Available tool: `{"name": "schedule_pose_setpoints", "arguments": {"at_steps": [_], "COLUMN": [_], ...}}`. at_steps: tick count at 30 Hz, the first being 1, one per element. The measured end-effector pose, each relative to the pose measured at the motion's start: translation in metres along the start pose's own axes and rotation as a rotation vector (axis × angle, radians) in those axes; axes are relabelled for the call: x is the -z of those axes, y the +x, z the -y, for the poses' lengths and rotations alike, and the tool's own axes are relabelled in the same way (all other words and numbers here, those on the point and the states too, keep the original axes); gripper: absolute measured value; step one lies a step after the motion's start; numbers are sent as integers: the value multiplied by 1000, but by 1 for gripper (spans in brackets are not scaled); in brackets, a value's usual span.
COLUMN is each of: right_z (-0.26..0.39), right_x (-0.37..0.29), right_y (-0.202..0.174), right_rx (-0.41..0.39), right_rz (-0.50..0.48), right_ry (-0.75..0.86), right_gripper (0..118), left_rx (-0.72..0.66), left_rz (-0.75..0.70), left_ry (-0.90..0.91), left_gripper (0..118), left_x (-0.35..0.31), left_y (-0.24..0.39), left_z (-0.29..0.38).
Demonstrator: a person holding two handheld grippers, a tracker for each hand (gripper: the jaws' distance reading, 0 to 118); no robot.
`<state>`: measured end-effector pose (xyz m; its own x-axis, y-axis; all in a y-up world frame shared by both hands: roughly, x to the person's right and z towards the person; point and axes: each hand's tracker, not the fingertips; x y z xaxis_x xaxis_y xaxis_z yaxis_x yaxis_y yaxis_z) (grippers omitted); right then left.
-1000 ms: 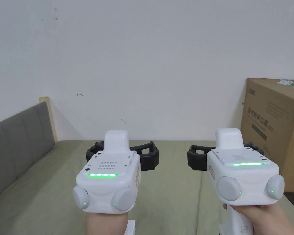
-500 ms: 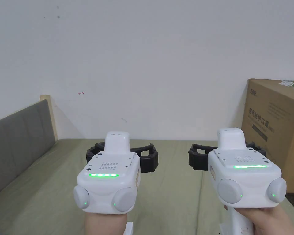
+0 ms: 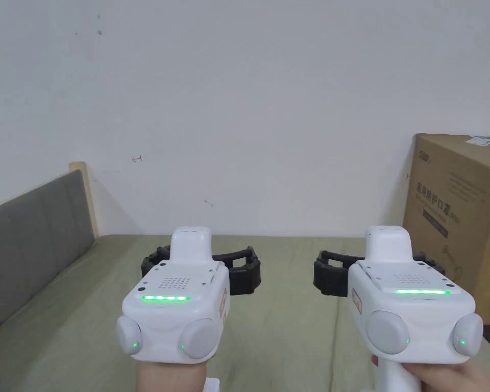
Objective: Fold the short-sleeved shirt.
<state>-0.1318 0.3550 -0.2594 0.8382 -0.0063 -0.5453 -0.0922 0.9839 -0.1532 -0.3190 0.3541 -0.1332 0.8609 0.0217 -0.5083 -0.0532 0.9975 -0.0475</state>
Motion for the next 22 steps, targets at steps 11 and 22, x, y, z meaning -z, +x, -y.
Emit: {"name": "schedule_pose_setpoints", "arguments": {"at_steps": [11,22], "right_z": [4,11], "right_x": [3,-2], "right_y": [14,9], "right_rx": [27,1], "right_rz": [44,0], "right_ry": [35,36], "right_gripper": [118,118], "left_rx": [-3,-11], "left_rz": [4,2], "left_ry": [1,-5], "left_gripper": [118,118], "left_x": [-3,2], "left_y": [-2,-3], "left_z": [1,3]}}
